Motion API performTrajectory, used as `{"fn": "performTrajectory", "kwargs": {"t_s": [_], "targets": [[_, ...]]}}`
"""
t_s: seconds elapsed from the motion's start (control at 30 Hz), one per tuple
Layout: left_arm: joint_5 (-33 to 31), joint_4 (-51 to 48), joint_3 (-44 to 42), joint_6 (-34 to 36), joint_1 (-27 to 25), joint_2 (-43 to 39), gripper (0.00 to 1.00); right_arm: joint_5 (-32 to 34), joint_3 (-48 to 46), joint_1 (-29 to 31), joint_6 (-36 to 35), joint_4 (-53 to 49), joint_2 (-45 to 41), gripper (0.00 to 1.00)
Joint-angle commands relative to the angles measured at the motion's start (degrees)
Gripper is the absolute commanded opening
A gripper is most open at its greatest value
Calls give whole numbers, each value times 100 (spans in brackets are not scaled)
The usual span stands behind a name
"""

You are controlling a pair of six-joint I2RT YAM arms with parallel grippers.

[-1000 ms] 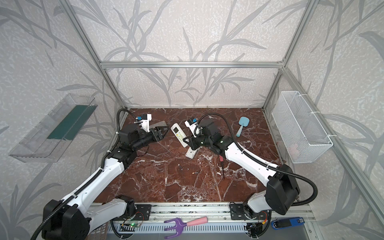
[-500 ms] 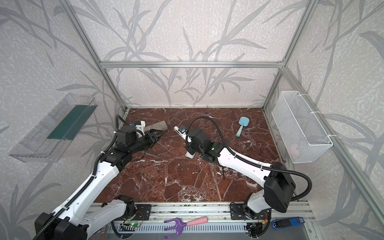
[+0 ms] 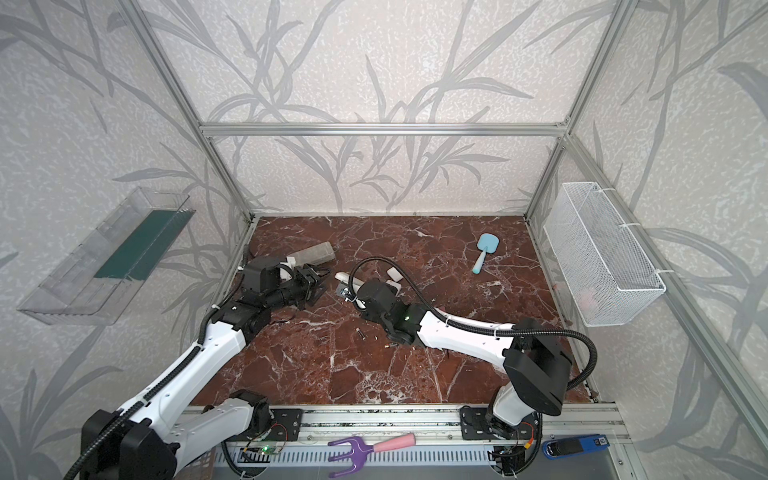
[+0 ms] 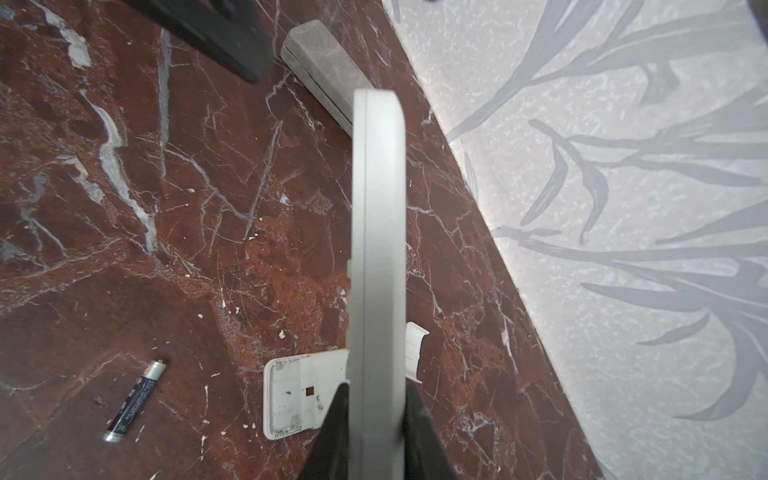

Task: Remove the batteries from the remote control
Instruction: 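Grasp the remote's end with the left gripper while the right gripper shifts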

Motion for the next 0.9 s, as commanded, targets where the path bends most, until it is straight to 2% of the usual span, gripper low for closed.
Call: {"fn": "performTrajectory", "kwargs": {"t_s": [0.0,0.3,0.5,0.7,0.87], "targets": [[6,163,-106,-366,31,91,59,363,16,191,-440,450,127,3],[260,499,-300,-736,30,424,53,804,210,489,-882,685,520,3],[293,1022,-588,-1067,31,557,36,865,266,628,-889,651,550,3],[472,1270,-590,-1133,30,779,34,959,200,708,-873,613,529,5],[547,1445,-545,-1017,31,930,13,878,140,725,-679,642,403,14]]}}
